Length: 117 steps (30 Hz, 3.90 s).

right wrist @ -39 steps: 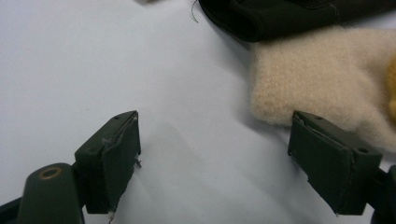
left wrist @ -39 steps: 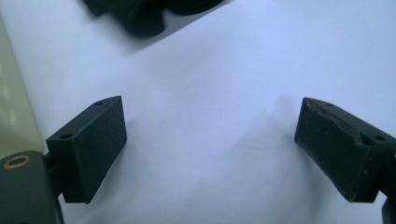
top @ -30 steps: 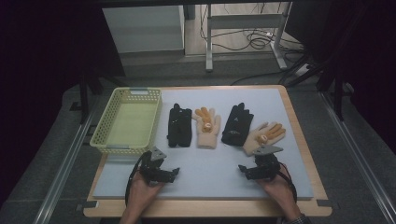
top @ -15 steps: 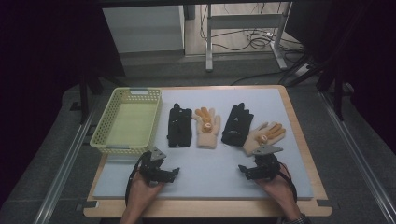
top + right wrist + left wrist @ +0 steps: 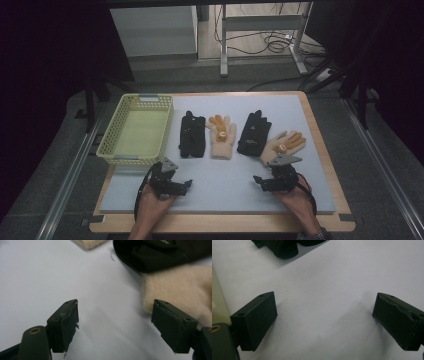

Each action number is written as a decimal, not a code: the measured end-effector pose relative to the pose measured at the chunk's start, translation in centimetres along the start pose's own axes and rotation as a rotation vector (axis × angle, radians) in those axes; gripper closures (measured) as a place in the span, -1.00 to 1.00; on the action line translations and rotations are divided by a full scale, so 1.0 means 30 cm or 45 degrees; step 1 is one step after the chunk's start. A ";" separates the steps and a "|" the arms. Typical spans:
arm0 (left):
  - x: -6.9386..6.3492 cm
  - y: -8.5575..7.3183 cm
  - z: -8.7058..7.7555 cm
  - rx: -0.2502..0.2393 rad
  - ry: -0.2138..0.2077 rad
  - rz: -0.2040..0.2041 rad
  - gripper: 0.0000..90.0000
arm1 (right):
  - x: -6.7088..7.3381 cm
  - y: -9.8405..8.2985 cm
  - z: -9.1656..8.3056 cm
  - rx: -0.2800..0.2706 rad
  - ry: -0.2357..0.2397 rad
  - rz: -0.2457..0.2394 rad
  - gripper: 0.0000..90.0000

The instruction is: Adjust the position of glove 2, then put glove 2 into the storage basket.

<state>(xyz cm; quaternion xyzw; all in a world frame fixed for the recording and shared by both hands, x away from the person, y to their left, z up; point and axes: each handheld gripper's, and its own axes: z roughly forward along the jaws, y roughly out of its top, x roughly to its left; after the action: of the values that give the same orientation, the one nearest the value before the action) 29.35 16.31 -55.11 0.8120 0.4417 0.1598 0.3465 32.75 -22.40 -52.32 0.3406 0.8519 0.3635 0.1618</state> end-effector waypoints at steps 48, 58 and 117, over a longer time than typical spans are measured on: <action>0.001 -0.001 0.000 -0.002 -0.001 -0.001 -0.87 | 0.097 0.500 0.406 -0.017 0.165 -0.123 0.47; 0.001 -0.001 -0.001 0.000 0.000 0.000 -0.87 | 0.139 0.568 0.519 0.004 0.155 -0.135 -0.03; 0.000 -0.001 0.000 -0.006 0.000 -0.004 -0.88 | 0.189 0.418 0.142 -0.085 0.223 -0.058 0.75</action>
<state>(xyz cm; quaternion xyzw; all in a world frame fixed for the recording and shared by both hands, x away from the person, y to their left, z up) 29.34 16.30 -55.13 0.8104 0.4426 0.1602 0.3488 36.71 -9.97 -46.25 0.2825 0.8576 0.4163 0.1064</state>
